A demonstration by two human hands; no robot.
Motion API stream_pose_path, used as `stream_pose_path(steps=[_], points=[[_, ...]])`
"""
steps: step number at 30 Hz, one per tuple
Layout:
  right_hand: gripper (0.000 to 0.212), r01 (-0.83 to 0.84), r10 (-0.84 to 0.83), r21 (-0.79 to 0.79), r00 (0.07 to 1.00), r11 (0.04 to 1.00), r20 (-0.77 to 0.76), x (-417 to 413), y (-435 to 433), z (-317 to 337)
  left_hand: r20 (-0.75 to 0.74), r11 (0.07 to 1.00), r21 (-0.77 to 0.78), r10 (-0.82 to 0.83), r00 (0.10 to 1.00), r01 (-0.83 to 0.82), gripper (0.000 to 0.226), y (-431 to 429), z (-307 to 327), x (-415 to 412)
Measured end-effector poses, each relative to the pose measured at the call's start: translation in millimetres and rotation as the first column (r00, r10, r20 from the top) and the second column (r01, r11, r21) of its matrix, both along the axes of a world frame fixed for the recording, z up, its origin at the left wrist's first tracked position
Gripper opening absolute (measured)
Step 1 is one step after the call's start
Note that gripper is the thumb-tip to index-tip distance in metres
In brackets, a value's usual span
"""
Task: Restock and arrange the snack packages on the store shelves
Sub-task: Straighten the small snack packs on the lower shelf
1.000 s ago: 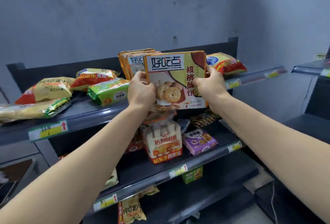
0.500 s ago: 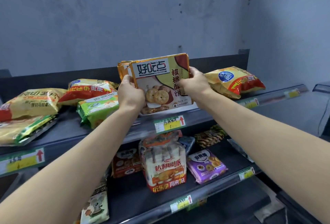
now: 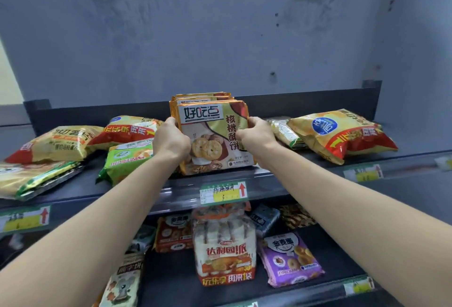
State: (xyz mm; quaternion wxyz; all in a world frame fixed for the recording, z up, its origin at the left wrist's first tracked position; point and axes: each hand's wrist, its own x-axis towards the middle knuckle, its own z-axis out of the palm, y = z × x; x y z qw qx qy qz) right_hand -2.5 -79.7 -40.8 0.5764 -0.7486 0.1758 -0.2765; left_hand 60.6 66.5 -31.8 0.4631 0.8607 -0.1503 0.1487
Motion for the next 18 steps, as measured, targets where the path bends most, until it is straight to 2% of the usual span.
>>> stream_pose_path(steps=[9, 18], points=[[0.021, -0.128, 0.129, 0.028, 0.991, 0.991, -0.024, 2, -16, 3, 0.058, 0.984, 0.075, 0.16, 0.985, -0.164, 0.023, -14, 0, 2], [0.03, -0.142, 0.134, -0.141, 0.989, 0.98, -0.063, -16, -14, 3, 0.06, 0.976, 0.144, 0.154, 0.986, -0.161, 0.032, -18, 1, 7]])
